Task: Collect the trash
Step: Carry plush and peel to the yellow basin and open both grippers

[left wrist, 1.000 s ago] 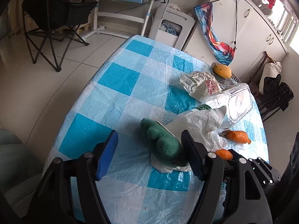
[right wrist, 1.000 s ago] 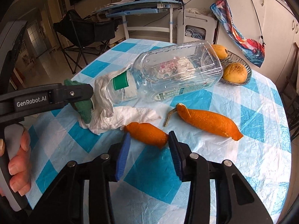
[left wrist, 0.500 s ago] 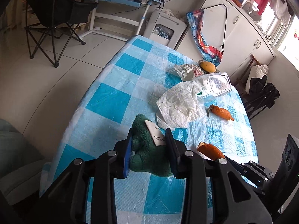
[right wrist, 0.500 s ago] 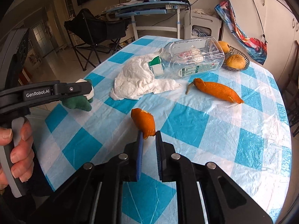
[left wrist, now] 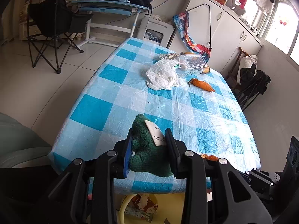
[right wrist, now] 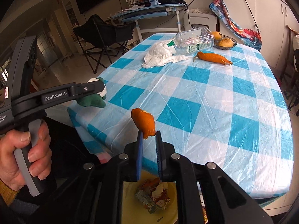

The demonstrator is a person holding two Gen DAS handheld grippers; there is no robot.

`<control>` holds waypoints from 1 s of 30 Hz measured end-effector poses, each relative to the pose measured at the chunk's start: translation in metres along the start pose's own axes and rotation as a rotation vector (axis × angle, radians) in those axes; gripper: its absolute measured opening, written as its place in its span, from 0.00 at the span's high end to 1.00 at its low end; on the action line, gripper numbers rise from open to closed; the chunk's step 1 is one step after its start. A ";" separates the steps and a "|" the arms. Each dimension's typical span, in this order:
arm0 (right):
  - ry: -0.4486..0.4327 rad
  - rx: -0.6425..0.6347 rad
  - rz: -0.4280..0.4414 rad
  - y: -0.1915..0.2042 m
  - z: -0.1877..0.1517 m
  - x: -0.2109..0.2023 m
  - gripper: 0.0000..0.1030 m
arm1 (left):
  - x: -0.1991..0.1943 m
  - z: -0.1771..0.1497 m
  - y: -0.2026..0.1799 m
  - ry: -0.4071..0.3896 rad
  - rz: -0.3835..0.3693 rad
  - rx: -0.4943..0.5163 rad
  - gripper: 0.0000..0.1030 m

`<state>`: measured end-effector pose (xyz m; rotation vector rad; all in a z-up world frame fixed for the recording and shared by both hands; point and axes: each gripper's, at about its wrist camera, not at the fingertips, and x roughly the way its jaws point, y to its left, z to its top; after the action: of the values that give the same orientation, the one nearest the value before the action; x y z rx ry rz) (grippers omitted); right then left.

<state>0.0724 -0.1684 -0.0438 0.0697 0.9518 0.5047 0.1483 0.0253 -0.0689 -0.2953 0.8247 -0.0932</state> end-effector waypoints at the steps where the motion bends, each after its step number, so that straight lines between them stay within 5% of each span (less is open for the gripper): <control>1: 0.003 -0.002 -0.001 0.003 -0.006 -0.003 0.87 | -0.004 -0.004 -0.001 0.000 -0.003 0.003 0.69; 12: 0.043 -0.068 -0.038 0.033 -0.057 -0.021 0.87 | -0.040 -0.050 -0.015 0.024 -0.024 0.063 0.69; 18: 0.064 -0.051 -0.065 0.036 -0.072 -0.025 0.85 | -0.046 -0.078 -0.018 0.118 -0.024 0.089 0.69; 22: 0.031 0.030 -0.095 0.022 -0.072 -0.029 0.58 | -0.035 -0.095 -0.023 0.229 -0.028 0.130 0.68; 30: 0.000 0.173 -0.117 -0.004 -0.072 -0.029 0.48 | -0.037 -0.095 -0.030 0.190 -0.002 0.164 0.51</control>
<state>0.0032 -0.1970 -0.0647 0.1685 0.9921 0.3138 0.0548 -0.0174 -0.0947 -0.1340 0.9990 -0.1923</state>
